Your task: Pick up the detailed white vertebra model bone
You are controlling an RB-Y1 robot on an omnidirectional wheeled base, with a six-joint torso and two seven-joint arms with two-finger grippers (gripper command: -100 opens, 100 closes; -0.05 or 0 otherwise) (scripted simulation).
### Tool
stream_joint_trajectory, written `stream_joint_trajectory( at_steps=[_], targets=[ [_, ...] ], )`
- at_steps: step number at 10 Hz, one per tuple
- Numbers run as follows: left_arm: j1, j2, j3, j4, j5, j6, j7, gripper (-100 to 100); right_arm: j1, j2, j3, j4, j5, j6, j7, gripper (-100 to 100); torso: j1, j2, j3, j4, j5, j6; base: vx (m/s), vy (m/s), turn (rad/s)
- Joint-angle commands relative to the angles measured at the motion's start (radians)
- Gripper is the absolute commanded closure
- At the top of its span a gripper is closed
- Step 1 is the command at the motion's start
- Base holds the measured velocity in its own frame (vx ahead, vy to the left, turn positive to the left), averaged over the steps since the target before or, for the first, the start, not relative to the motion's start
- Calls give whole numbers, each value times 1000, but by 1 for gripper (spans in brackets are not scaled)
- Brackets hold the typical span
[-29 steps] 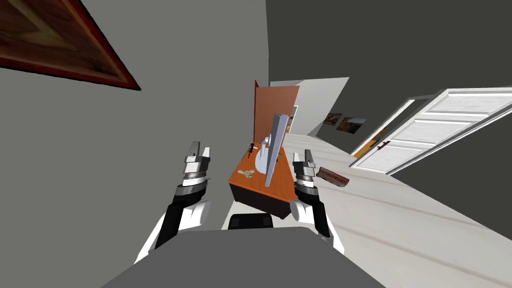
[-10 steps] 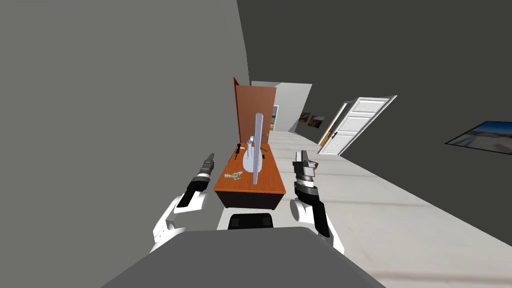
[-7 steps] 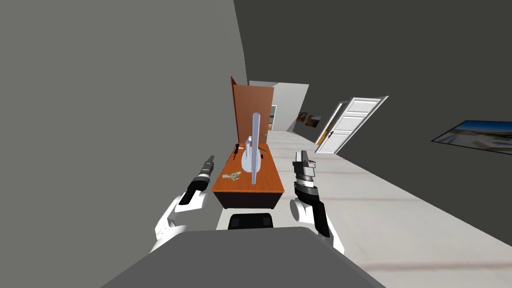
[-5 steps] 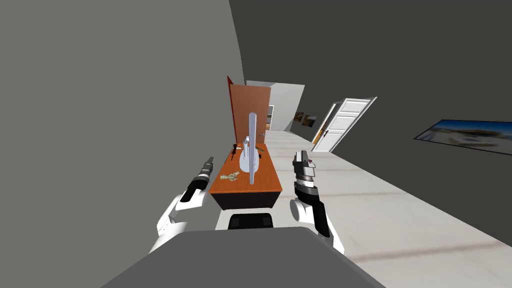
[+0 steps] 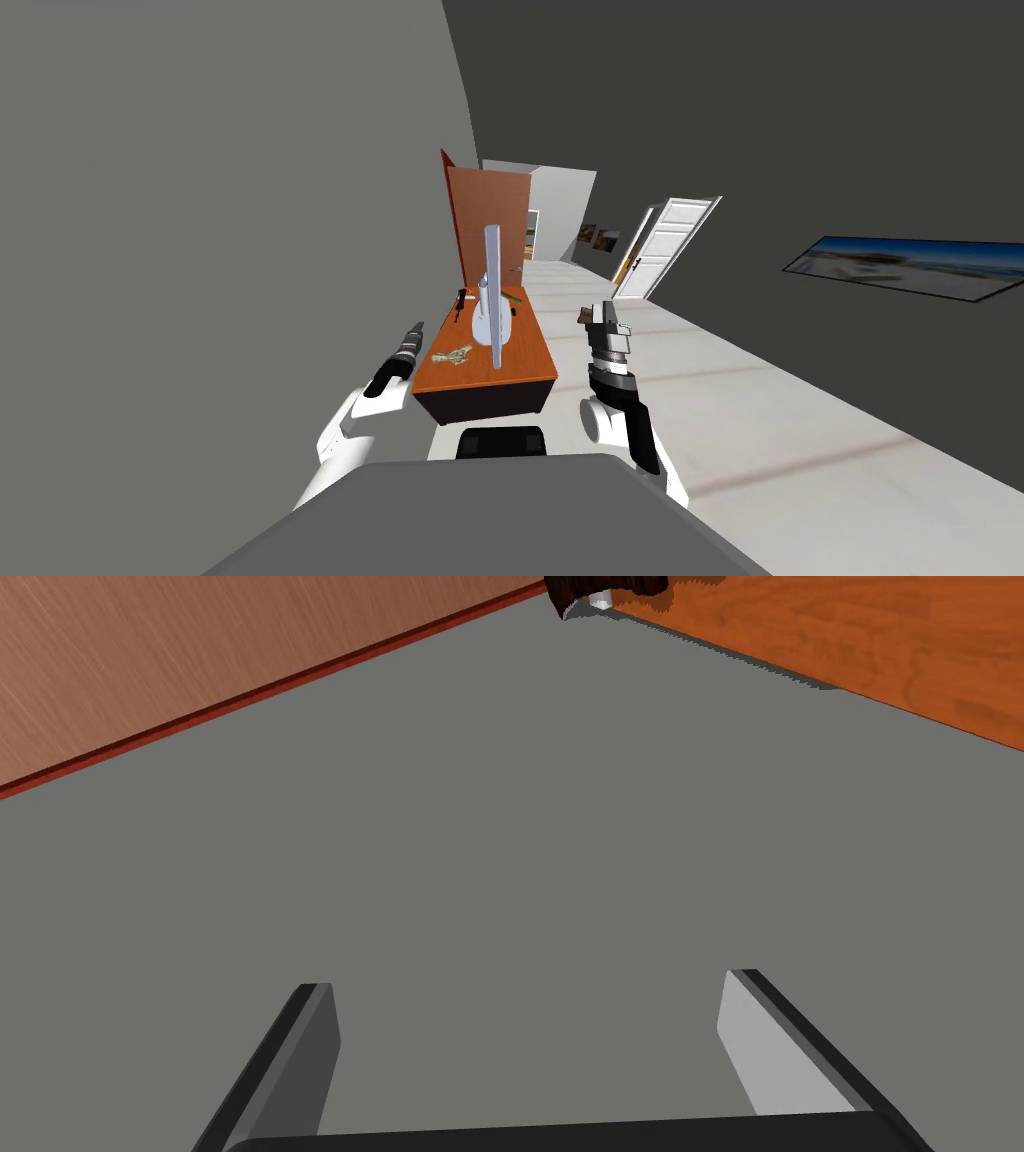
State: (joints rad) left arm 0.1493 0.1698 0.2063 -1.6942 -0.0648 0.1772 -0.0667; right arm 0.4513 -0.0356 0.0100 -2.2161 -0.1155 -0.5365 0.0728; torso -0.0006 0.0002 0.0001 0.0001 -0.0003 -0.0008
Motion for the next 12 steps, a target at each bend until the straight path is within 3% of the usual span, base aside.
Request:
stream_joint_trajectory(
  at_steps=[1, 2, 3, 4, 8, 9, 10, 12],
  targets=[
    [-33, 4, 22, 50, -1, 50, 4, -100, 0, 0, 0, 0, 0, 0, 0, 0, 0, 0, 0, 0, 0, 0, -3, -17, -150],
    [-33, 4, 22, 63, -1, 51, 4, -100, 0, 0, 0, 0, 0, 0, 0, 0, 0, 0, 0, 0, 0, 1, -1, -13, -77],
    [-56, 11, 41, 94, 0, 93, 9, -100, 0, 0, 0, 0, 0, 0, 0, 0, 0, 0, 0, 0, 0, 0, 0, -21, -167],
    [-56, 11, 41, 111, 0, 93, 9, -100, 0, 0, 0, 0, 0, 0, 0, 0, 0, 0, 0, 0, 0, 0, -2, -13, -67],
    [-102, 25, 77, 206, 3, 176, 19, -100, 0, 0, 0, 0, 0, 0, 0, 0, 0, 0, 0, 0, 0, 0, 0, -15, -110],
    [-125, 32, 95, 252, 5, 216, 24, -100, 0, 0, 0, 0, 0, 0, 0, 0, 0, 0, 0, 0, 0, 0, 3, -21, -167],
    [-125, 32, 95, 253, 5, 216, 24, -100, 0, 0, 0, 0, 0, 0, 0, 0, 0, 0, 0, 0, 0, 0, 2, -14, -72],
    [-170, 47, 131, 323, 7, 283, 33, -100, 0, 0, 0, 0, 0, 0, 0, 0, -1, 0, 0, 0, 0, 0, -1, -21, -182]
  ],
)
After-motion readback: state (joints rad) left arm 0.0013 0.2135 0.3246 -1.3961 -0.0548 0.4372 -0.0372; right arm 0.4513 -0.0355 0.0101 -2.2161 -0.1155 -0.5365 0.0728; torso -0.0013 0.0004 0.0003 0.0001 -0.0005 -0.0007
